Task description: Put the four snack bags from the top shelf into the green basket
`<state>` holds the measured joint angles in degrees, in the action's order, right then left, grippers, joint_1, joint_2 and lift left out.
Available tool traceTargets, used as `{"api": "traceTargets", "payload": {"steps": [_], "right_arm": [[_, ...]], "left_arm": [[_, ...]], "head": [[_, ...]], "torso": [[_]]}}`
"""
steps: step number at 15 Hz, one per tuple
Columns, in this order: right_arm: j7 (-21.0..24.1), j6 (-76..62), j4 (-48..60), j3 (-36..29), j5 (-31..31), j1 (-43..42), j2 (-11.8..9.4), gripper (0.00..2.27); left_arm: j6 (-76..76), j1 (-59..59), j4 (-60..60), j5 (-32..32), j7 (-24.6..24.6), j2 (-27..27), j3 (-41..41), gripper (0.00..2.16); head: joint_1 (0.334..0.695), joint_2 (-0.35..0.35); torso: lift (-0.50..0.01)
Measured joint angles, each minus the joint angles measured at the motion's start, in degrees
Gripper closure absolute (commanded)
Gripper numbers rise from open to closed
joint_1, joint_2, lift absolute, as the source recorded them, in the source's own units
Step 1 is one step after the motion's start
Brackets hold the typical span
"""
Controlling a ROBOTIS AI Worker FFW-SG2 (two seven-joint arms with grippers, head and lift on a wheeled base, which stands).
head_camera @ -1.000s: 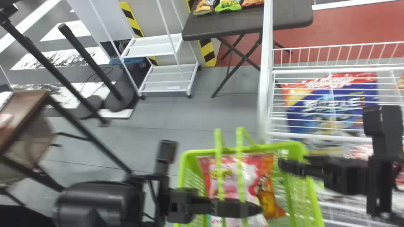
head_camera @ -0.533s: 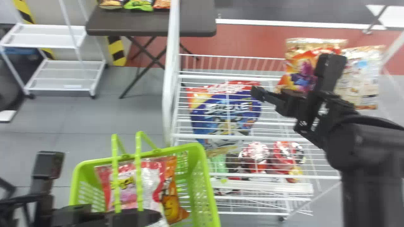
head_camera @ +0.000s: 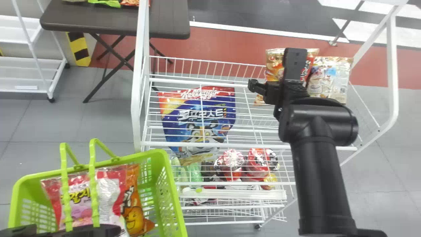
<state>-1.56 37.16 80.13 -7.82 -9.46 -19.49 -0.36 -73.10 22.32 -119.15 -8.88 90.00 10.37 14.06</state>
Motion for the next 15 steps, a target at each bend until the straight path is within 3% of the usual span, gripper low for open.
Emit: {"api": "traceTargets", "payload": {"steps": [2, 3, 9, 15], "right_arm": [[-0.2, 0.1, -1.1, -0.1, -0.5, -0.4, -0.1, 2.17], [0.2, 0.1, -1.2, -0.1, -0.5, -0.5, -0.1, 2.26], [1.6, 1.0, 0.1, 0.5, -0.3, 0.9, 0.0, 2.26], [0.6, 3.3, 16.7, 4.3, 3.7, 10.4, 0.0, 2.26]], "left_arm": [[0.0, 0.0, 0.3, 0.0, 0.0, 0.0, 0.0, 2.15], [0.0, 0.0, 0.4, 0.0, 0.0, 0.0, 0.0, 2.15], [0.2, 0.1, 0.5, 0.0, 0.0, 0.1, 0.0, 2.15], [0.2, 0.2, 0.5, 0.0, 0.0, 0.2, 0.1, 2.15]], "head": [[0.695, -0.232], [0.695, -0.232], [0.695, -0.235], [0.695, -0.193]], "torso": [[0.000], [0.000], [0.000], [0.000]]}}
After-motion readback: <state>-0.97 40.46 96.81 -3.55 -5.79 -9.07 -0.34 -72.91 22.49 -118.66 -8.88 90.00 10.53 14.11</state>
